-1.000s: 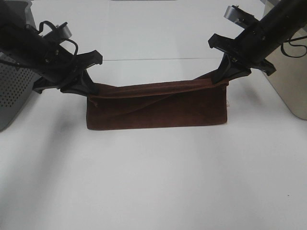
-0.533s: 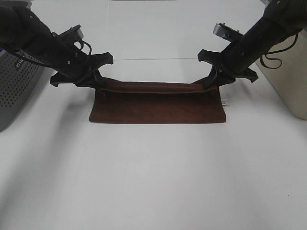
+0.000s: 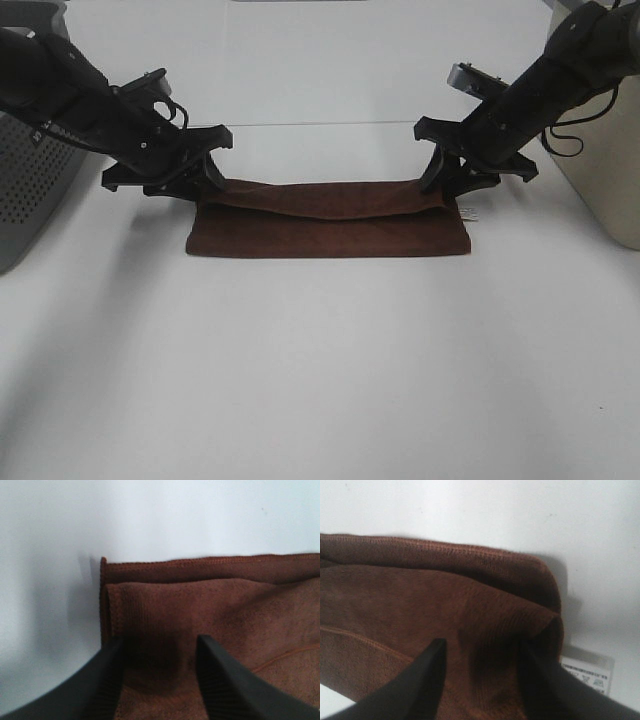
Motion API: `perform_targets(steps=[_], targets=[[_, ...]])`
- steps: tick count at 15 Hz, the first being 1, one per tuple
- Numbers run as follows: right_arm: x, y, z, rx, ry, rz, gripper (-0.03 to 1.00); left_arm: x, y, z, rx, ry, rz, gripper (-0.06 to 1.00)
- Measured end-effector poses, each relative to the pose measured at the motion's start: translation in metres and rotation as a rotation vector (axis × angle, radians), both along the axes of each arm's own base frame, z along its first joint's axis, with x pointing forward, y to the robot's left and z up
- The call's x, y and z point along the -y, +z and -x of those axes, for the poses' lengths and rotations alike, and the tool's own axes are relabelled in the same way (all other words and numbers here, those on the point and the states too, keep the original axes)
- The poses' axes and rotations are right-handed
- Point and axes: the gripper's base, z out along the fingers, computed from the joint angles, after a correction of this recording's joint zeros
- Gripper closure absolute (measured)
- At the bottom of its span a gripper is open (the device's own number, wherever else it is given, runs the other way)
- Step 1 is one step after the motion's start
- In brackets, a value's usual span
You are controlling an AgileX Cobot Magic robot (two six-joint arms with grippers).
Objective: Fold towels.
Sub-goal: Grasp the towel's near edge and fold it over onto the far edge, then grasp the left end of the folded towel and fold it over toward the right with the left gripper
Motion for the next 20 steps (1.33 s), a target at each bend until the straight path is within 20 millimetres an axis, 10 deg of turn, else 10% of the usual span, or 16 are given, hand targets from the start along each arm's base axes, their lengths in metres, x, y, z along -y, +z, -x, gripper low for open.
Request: perform_targets(steps=[3, 10, 18, 20], targets=[[-0.001, 0.001, -0.002, 0.012, -0.014, -0.01, 0.2, 0.0, 0.0, 0.0, 0.002, -0.007, -0.008, 0.15], [0.018, 0.036, 0.015, -0.08, -0.027, 0.196, 0.17, -0.007, -0.001, 0.005, -0.057, -0.034, -0.059, 0.11], [0.021, 0.035, 0.019, -0.112, -0.006, 0.235, 0.17, 0.015, -0.025, -0.001, -0.142, 0.008, 0.117, 0.3], [0.021, 0.035, 0.019, -0.112, -0.006, 0.235, 0.17, 0.018, -0.026, -0.005, -0.169, -0.014, 0.131, 0.54]])
